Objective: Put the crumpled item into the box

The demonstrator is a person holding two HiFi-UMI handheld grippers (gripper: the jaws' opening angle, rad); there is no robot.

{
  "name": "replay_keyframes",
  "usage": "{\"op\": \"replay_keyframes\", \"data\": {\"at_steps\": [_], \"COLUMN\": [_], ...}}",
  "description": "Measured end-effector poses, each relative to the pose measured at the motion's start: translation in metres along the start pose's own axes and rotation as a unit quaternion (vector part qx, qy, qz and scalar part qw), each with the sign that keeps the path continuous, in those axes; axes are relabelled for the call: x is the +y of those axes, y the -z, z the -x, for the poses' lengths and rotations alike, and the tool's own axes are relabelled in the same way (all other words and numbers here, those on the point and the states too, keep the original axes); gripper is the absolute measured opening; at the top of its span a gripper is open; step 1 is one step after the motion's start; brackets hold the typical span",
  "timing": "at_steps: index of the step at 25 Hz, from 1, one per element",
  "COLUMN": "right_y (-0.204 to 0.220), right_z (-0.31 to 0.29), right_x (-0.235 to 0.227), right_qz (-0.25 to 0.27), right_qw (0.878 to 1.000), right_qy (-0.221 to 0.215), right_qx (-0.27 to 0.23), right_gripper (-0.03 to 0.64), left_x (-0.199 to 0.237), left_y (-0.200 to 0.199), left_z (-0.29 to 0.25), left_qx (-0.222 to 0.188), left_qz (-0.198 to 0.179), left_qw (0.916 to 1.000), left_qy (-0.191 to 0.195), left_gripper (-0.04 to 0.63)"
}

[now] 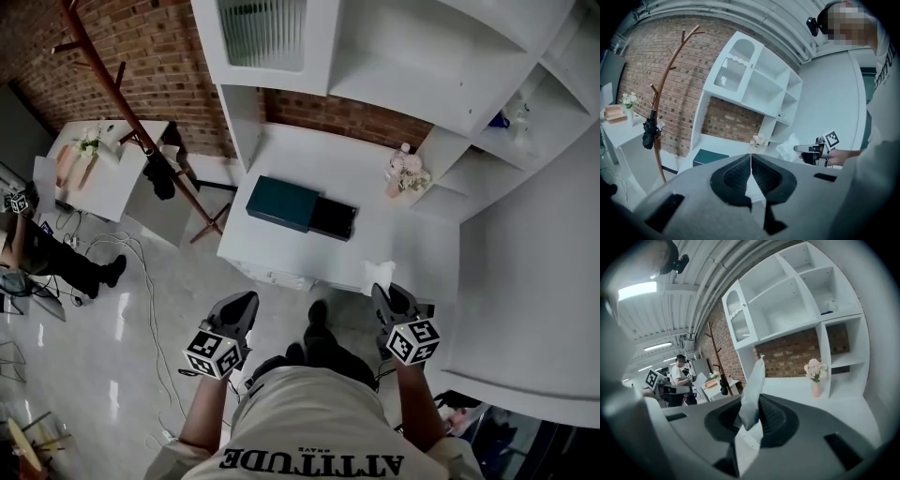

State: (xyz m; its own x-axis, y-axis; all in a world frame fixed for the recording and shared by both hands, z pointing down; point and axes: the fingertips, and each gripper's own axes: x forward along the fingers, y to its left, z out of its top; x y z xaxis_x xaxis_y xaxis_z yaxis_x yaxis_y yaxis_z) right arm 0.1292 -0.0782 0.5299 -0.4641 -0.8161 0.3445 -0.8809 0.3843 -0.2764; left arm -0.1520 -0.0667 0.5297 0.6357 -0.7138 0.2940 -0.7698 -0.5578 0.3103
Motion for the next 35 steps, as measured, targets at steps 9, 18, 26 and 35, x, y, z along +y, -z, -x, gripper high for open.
{"op": "replay_keyframes", "data": {"at_steps": [9, 18, 26, 35], "right_y": [-0.013, 0.002, 0.017, 0.038], "right_z": [-0.078, -0.145, -0.194, -0.238], "right_x": [-0.047, -0.096, -0.124, -0.129], "right_qz": [-0.011, -0.017, -0.050, -0.081], "right_qw": [1.000, 0.998, 0.995, 0.992], "right_qy": [-0.026, -0.056, -0.065, -0.053], "right_qx": [0.012, 0.038, 0.059, 0.075], "right_gripper": [0.074, 0.074, 0.074, 0.074], "left_x": [0.015, 0.023, 0.030, 0.040], "left_y": [-0.018, -0.032, -0.043, -0.057], "left_z": [-0.067, -0.117, -0.146, -0.168], "left_qx": [0.017, 0.033, 0.043, 0.049], "left_qz": [0.004, 0.005, 0.002, -0.015], "left_qw": [0.9997, 0.9984, 0.9968, 0.9965], "left_qy": [-0.018, -0.046, -0.067, -0.066], "left_gripper": [0.029, 0.029, 0.029, 0.029]}}
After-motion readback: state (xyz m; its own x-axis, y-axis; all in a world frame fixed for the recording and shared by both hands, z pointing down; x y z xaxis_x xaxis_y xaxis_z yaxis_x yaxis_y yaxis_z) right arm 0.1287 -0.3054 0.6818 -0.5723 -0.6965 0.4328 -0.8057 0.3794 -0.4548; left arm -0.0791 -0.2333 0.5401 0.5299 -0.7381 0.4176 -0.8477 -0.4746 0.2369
